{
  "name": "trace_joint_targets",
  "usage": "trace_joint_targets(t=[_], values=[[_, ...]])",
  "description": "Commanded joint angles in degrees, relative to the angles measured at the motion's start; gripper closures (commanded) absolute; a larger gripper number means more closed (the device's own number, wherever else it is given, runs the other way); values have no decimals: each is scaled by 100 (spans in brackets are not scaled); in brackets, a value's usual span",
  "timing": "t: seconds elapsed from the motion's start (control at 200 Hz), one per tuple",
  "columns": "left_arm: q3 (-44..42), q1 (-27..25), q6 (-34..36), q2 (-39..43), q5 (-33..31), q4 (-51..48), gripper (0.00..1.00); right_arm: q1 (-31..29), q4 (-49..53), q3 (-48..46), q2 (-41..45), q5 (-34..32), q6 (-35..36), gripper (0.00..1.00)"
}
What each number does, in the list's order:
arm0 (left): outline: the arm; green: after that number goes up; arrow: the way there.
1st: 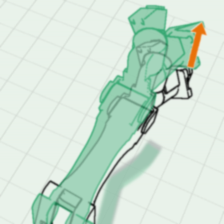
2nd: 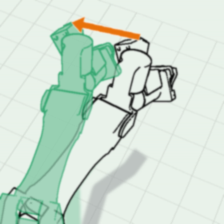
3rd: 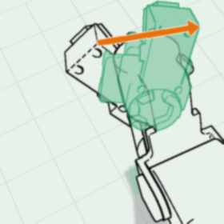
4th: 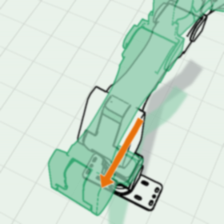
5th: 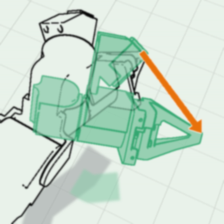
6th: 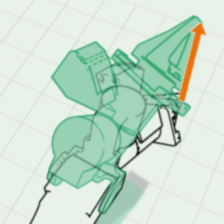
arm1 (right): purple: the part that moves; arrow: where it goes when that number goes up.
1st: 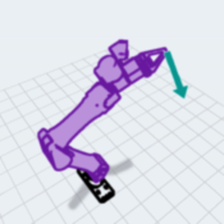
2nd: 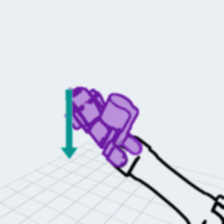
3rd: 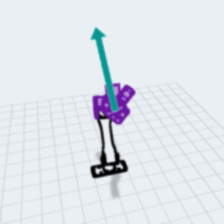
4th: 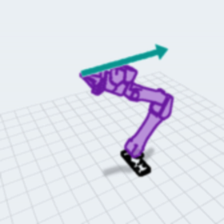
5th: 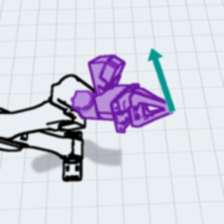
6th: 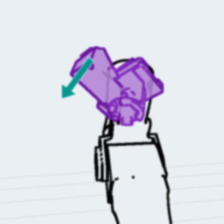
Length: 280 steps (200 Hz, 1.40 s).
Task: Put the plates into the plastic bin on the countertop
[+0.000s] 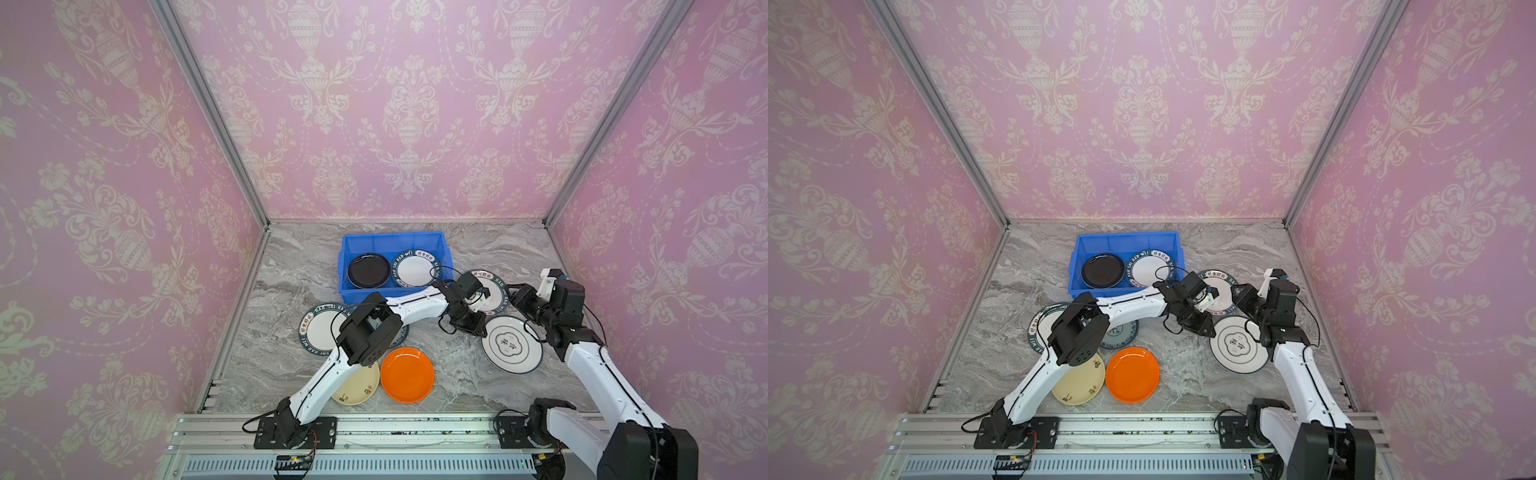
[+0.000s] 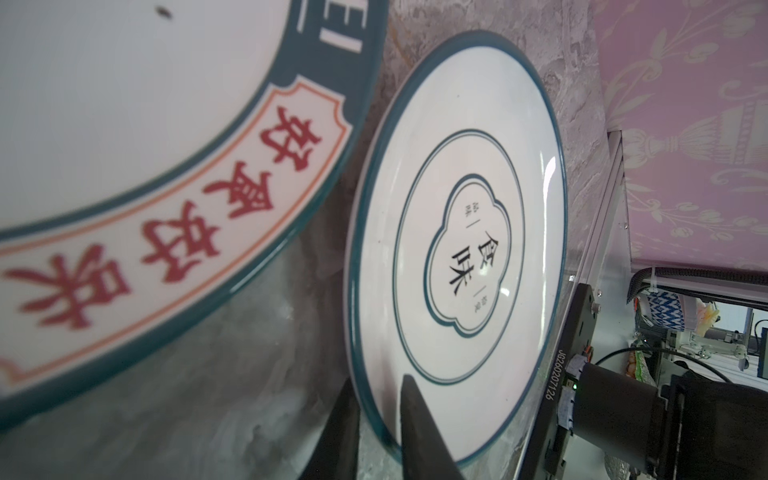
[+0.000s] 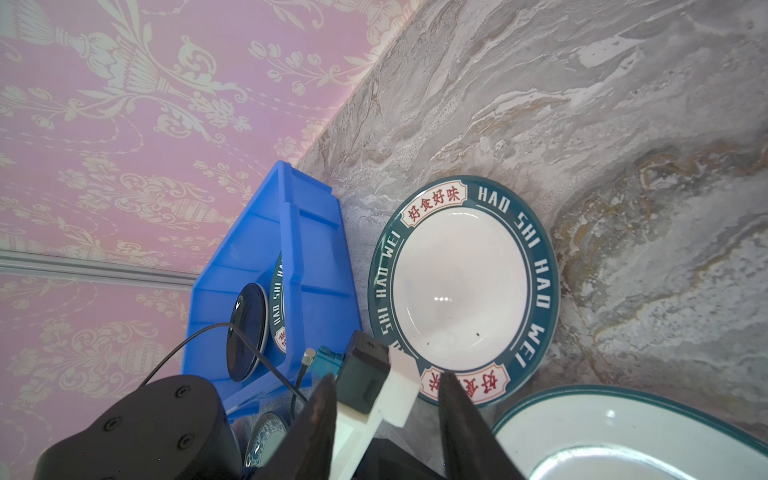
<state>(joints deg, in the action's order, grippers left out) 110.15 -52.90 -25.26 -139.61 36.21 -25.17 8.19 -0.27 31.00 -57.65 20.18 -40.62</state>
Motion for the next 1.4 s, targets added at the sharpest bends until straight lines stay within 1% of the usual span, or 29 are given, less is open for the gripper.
trace_joint_targets(t=[0.0,0.07,0.175,0.21,0.315,0.33,0.38,0.51,0.67,0.741,0.851,0.921,0.996,1.051,1.116,1.161,1.211,1.296,1.396], values=[[-244,90,-208,-27,317,356,81,31,-191,-89,-29,100,-60,58],[-417,127,-307,48,386,598,83,31,-271,-128,-57,130,-73,58],[-466,140,-295,111,376,592,86,28,-332,-130,-109,176,-94,58],[-490,140,-296,132,387,608,91,28,-344,-121,-128,189,-104,58],[-589,140,-274,256,356,637,94,33,-392,-98,-162,222,-130,58],[-613,140,-258,277,353,636,96,28,-402,-99,-163,218,-132,58],[-691,141,-220,376,337,645,100,30,-398,-82,-162,203,-140,58],[-818,140,-173,582,328,635,100,32,-180,97,-42,204,-48,58],[-925,131,-259,977,651,587,100,51,78,267,169,-24,48,58],[-1049,132,-232,1217,646,500,100,97,87,317,201,-96,-3,58],[-1167,124,-23,1569,382,96,100,194,140,449,219,-406,-107,57],[-1266,105,130,1791,151,-133,100,260,378,634,186,-725,-164,57],[-1361,96,248,2013,34,-289,100,351,476,740,129,-896,-266,57],[-1468,105,298,2230,-71,-304,100,476,327,697,132,-958,-529,56],[-1634,129,324,2502,-373,-267,100,637,-7,627,160,-895,-779,57],[-1705,178,341,2641,-477,-311,100,709,-70,657,180,-1030,-863,56],[-1657,247,393,2742,-603,-509,100,787,-41,753,192,-1261,-920,57],[-1505,370,547,2895,-891,-938,100,873,-40,926,166,-1464,-901,57],[-1256,610,755,3087,-1232,-1322,100,939,-93,1095,0,-1404,-854,57]])
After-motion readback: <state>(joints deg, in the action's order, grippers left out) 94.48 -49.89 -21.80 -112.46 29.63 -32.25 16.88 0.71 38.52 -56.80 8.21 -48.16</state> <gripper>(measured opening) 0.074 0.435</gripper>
